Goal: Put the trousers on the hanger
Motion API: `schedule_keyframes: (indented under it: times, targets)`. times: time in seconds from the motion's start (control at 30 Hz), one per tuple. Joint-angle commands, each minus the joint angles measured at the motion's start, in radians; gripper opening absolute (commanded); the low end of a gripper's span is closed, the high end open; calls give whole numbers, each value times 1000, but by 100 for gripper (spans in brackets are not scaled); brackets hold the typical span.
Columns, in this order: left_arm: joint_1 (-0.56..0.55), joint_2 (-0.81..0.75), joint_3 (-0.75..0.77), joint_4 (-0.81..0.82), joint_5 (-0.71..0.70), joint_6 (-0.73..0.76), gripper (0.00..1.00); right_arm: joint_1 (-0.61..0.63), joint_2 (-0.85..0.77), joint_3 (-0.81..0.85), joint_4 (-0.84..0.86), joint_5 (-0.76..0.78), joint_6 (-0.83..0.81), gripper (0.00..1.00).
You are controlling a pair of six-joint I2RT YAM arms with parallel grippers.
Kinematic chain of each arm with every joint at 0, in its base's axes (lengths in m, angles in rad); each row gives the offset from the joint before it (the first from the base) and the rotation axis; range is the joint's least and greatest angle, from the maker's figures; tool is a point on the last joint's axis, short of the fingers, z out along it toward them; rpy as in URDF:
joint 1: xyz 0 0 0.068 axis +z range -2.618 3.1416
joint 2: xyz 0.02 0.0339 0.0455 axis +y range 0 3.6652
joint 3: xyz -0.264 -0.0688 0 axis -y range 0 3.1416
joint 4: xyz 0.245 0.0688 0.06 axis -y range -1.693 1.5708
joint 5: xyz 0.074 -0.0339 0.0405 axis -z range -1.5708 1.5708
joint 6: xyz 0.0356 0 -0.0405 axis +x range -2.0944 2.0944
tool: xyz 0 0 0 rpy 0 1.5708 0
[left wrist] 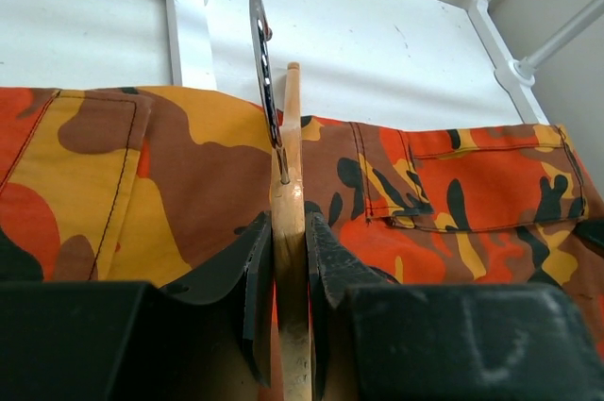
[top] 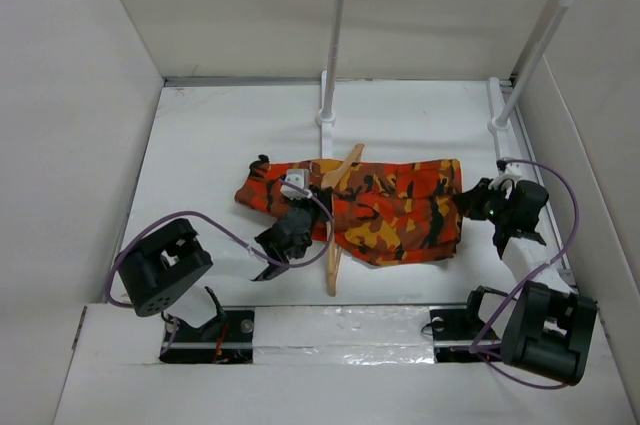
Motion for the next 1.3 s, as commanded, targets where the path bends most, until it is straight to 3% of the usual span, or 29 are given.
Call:
schedule_keyframes:
  times: [0.0,0.17,0.5,0.57,0.6,0.63,0.7,0.73,0.8,0.9,0.97,1.0,1.03,1.1,1.13,1.2,1.23,1.27]
  targets:
    - [10,-22,47,-1,-7,63,0,-11,1,30,93,-21,-21,0]
    - [-32,27,114,47,-1,98,0,24,9,30,77,9,-35,0]
    - [-41,37,190,56,64,26,0,107,35,23,94,62,-23,1]
    - [-41,35,198,51,59,28,0,107,26,29,85,63,-27,15]
    - [-41,31,204,47,47,32,0,116,18,35,73,65,-35,26]
    - [-41,17,207,41,41,49,0,117,-8,59,23,75,-60,50]
    - [-41,-3,224,25,30,67,0,138,-57,92,-40,103,-86,68]
    - [-41,-15,235,11,27,74,0,152,-88,108,-73,120,-99,84]
    - [-41,-51,264,-16,32,106,0,205,-190,170,-155,151,-112,93]
    - [-52,-97,308,-24,24,170,0,346,-281,250,-203,160,-103,87]
    - [-61,-118,340,-36,18,202,0,450,-292,291,-214,201,-63,49]
    - [-61,-123,382,-51,18,213,0,569,-292,322,-208,227,-45,21]
    - [-61,-127,402,-68,22,221,0,633,-289,337,-202,258,-26,0]
    - [-61,-137,454,-110,33,229,0,807,-275,383,-191,365,20,0]
    - [-61,-138,472,-124,36,230,0,858,-269,400,-191,409,32,6]
    - [-61,-140,508,-151,39,233,0,943,-258,425,-177,528,69,30]
    - [-61,-140,518,-154,41,235,0,1006,-243,431,-151,560,83,53]
    - [-61,-138,531,-174,39,236,0,1031,-231,429,-122,585,109,61]
